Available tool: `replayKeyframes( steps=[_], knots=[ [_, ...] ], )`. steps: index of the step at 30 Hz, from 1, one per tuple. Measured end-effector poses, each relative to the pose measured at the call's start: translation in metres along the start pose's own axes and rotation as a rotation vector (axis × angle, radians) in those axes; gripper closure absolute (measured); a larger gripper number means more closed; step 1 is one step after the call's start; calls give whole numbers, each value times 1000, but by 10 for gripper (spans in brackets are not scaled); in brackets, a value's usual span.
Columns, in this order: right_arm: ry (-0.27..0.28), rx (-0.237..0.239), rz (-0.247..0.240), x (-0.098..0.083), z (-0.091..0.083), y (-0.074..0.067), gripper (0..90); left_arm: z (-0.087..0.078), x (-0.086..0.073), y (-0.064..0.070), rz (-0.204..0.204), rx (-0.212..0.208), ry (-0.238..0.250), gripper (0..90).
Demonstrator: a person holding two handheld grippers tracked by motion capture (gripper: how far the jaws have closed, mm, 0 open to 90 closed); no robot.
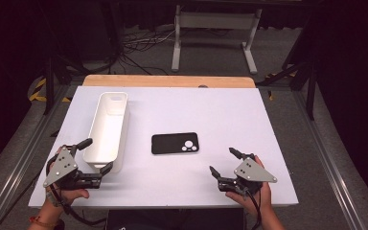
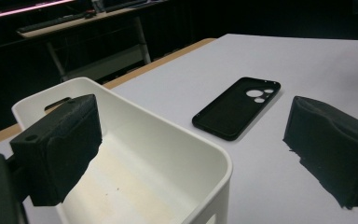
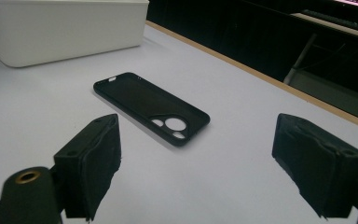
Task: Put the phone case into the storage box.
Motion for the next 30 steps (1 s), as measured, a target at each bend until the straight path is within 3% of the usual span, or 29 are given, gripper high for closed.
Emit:
replayKeyframes(
  steps=[12, 22, 30],
  knots=[
    [-19, 0, 25, -1, 3, 2, 162, 4, 0, 3, -12, -32, -2, 57],
    [-95, 20, 88, -9, 15, 7, 158, 6, 3, 9, 13, -46, 0, 57],
    [-165, 40, 108, -13, 23, 9, 158, 7, 0, 13, 23, -62, -20, 57]
  ],
)
Point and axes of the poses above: each handheld gripper's, and its own axes: z roughly forward along the jaws, x roughly out of its top, y roughly to its right, the point moved 9 cm from there along z, roughly forward along the jaws, and after that the axes turned 14 degrees about -y, right-handed, at the moved point
